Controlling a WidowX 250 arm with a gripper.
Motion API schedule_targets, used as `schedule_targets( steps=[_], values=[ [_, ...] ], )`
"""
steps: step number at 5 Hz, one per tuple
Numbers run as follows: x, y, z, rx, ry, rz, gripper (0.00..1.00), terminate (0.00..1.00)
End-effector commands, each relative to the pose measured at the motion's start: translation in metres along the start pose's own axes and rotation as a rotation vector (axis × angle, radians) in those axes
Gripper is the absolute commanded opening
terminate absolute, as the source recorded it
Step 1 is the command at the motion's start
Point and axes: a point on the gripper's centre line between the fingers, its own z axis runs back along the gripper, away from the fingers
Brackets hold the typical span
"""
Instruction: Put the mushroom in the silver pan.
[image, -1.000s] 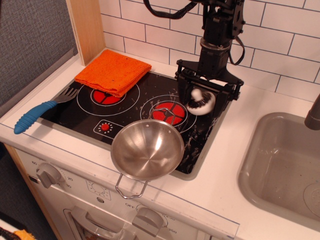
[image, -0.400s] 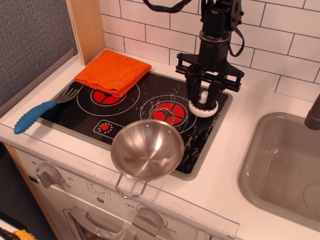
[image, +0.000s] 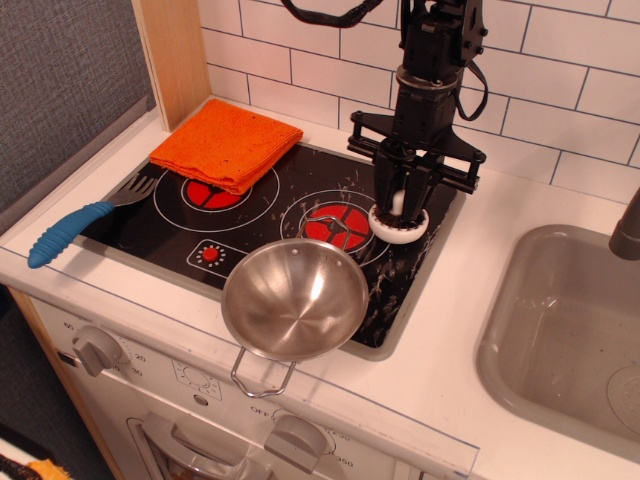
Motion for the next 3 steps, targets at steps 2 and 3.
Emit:
schedule_targets(
  steps=[2,3],
  values=[
    [-0.079,-0.005,0.07,0.017,-0.126,-0.001,0.0,0.0],
    [-0.112,0.008,0.052,0.033,-0.066,0.025,0.0,0.0]
  ],
)
